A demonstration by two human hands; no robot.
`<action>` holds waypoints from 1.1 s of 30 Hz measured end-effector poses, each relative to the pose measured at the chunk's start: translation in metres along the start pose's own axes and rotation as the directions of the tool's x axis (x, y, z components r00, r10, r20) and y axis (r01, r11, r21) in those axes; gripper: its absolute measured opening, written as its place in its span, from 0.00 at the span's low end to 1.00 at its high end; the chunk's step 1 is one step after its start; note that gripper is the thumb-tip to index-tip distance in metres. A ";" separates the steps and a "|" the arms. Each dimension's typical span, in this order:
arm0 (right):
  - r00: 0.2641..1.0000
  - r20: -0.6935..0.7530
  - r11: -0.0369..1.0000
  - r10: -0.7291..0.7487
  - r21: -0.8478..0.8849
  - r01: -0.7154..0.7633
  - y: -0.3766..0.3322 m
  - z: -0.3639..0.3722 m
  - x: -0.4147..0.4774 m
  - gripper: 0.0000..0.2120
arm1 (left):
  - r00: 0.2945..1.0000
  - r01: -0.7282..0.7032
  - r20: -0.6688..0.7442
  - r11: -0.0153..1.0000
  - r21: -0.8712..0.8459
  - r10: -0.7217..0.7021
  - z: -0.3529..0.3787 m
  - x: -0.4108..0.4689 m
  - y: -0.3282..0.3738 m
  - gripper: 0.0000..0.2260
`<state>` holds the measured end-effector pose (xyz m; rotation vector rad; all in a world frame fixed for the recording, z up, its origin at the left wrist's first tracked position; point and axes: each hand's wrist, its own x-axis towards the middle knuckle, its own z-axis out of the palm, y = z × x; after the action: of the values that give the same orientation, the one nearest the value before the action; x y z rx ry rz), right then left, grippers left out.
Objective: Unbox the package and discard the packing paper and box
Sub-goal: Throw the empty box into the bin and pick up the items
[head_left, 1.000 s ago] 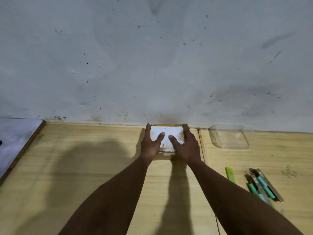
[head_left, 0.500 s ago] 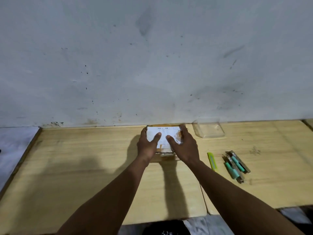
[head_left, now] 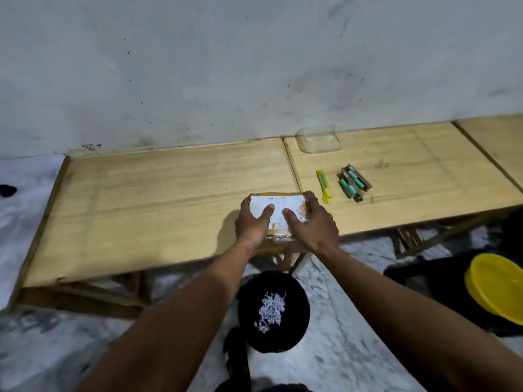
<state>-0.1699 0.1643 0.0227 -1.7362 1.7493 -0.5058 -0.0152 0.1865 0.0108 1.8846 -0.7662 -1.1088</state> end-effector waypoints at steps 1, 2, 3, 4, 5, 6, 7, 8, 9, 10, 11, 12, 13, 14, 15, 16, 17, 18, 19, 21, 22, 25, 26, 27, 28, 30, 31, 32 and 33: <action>1.000 0.002 1.000 0.005 -0.017 -0.005 0.011 0.001 -0.017 0.38 | 1.000 0.013 -0.007 1.000 0.007 -0.013 0.005 -0.015 -0.010 0.31; 1.000 -0.003 0.999 0.008 -0.033 -0.008 0.021 0.002 -0.032 0.38 | 1.000 0.024 -0.017 1.000 0.009 -0.023 0.009 -0.028 -0.020 0.31; 1.000 -0.005 0.999 0.016 -0.047 -0.017 0.034 0.005 -0.049 0.39 | 0.999 0.041 -0.025 0.999 0.018 -0.041 0.015 -0.043 -0.034 0.30; 1.000 -0.009 0.998 0.028 -0.059 -0.029 0.047 0.008 -0.065 0.38 | 0.997 0.066 -0.036 0.998 0.022 -0.065 0.021 -0.057 -0.048 0.30; 0.999 -0.007 0.997 0.045 -0.060 -0.045 0.061 0.013 -0.079 0.38 | 0.994 0.102 -0.045 0.995 0.018 -0.101 0.026 -0.069 -0.062 0.29; 0.997 0.007 0.996 0.073 -0.058 -0.073 0.075 0.018 -0.091 0.37 | 0.987 0.153 -0.049 0.988 0.016 -0.152 0.031 -0.080 -0.077 0.28; 0.994 0.025 0.993 0.102 -0.059 -0.100 0.088 0.023 -0.100 0.37 | 0.976 0.214 -0.050 0.977 0.011 -0.213 0.036 -0.088 -0.091 0.26; 0.990 0.048 0.990 0.130 -0.068 -0.127 0.100 0.030 -0.107 0.37 | 0.960 0.275 -0.051 0.962 -0.001 -0.274 0.041 -0.094 -0.104 0.24; 0.985 0.074 0.986 0.156 -0.070 -0.151 0.113 0.039 -0.111 0.37 | 0.944 0.324 -0.056 0.946 -0.016 -0.324 0.047 -0.096 -0.119 0.23; 0.976 0.106 0.980 0.190 -0.074 -0.183 0.126 0.048 -0.113 0.36 | 0.930 0.364 -0.057 0.931 -0.019 -0.364 0.052 -0.094 -0.134 0.23; 0.967 0.134 0.975 0.217 -0.076 -0.208 0.140 0.059 -0.113 0.36 | 0.918 0.394 -0.050 0.919 -0.010 -0.394 0.058 -0.090 -0.149 0.24; 0.956 0.163 0.969 0.243 -0.086 -0.232 0.145 0.064 -0.113 0.35 | 0.911 0.412 -0.037 0.911 0.006 -0.411 0.060 -0.086 -0.158 0.25; 0.939 0.199 0.959 0.281 -0.095 -0.267 0.161 0.081 -0.106 0.36 | 0.901 0.434 -0.023 0.900 0.040 -0.434 0.070 -0.074 -0.179 0.25; 0.922 0.229 0.950 0.310 -0.107 -0.293 0.175 0.097 -0.101 0.37 | 0.893 0.450 -0.008 0.890 0.075 -0.451 0.078 -0.064 -0.195 0.25; 0.915 0.256 0.950 0.313 -0.102 -0.296 0.179 0.103 -0.100 0.38 | 0.888 0.456 0.011 0.885 0.098 -0.459 0.077 -0.061 -0.202 0.24; 0.900 0.286 0.944 0.330 -0.101 -0.315 0.188 0.114 -0.096 0.40 | 0.877 0.472 0.031 0.872 0.127 -0.479 0.080 -0.052 -0.217 0.25; 0.884 0.313 0.938 0.346 -0.095 -0.334 0.202 0.131 -0.088 0.41 | 0.861 0.493 0.046 0.854 0.165 -0.506 0.086 -0.039 -0.235 0.25; 0.867 0.348 0.934 0.357 -0.104 -0.343 0.216 0.150 -0.078 0.42 | 0.846 0.511 0.057 0.837 0.193 -0.530 0.093 -0.025 -0.253 0.26; 0.854 0.375 0.931 0.362 -0.105 -0.348 0.229 0.166 -0.070 0.43 | 0.833 0.527 0.063 0.823 0.213 -0.550 0.098 -0.011 -0.270 0.27; 0.836 0.414 0.931 0.361 -0.105 -0.350 0.249 0.195 -0.054 0.43 | 0.818 0.540 0.065 0.801 0.258 -0.572 0.106 0.014 -0.297 0.30; 0.829 0.427 0.931 0.361 -0.113 -0.348 0.256 0.205 -0.047 0.43 | 0.816 0.536 0.065 0.795 0.286 -0.574 0.110 0.024 -0.309 0.31; 0.813 0.446 0.925 0.374 -0.116 -0.362 0.280 0.237 -0.025 0.43 | 0.812 0.515 0.112 0.792 0.327 -0.573 0.122 0.055 -0.340 0.34; 0.797 0.464 0.919 0.387 -0.118 -0.377 0.285 0.243 -0.019 0.44 | 0.804 0.516 0.135 0.792 0.327 -0.579 0.125 0.063 -0.346 0.34; 0.783 0.484 0.915 0.391 -0.116 -0.385 0.289 0.246 -0.015 0.46 | 0.793 0.524 0.152 0.789 0.321 -0.589 0.125 0.069 -0.347 0.35; 0.767 0.500 0.909 0.402 -0.115 -0.401 0.292 0.247 -0.011 0.47 | 0.781 0.535 0.168 0.783 0.317 -0.601 0.125 0.074 -0.345 0.36; 0.752 0.505 0.899 0.424 -0.130 -0.419 0.292 0.241 -0.006 0.45 | 0.739 0.567 0.187 0.748 0.345 -0.647 0.121 0.077 -0.333 0.39; 0.750 0.511 0.902 0.420 -0.144 -0.407 0.289 0.234 -0.005 0.44 | 0.718 0.576 0.197 0.729 0.370 -0.668 0.119 0.078 -0.326 0.38; 0.752 0.520 0.910 0.405 -0.149 -0.386 0.285 0.228 -0.003 0.41 | 0.712 0.565 0.212 0.725 0.393 -0.670 0.117 0.078 -0.318 0.37; 0.760 0.525 0.921 0.383 -0.152 -0.359 0.276 0.219 -0.002 0.39 | 0.718 0.541 0.227 0.733 0.412 -0.658 0.114 0.076 -0.305 0.36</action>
<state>-0.2333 0.2171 -0.3196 -1.3196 1.6128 0.1985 -0.0538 0.2383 -0.3170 2.3307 -0.5342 -1.8881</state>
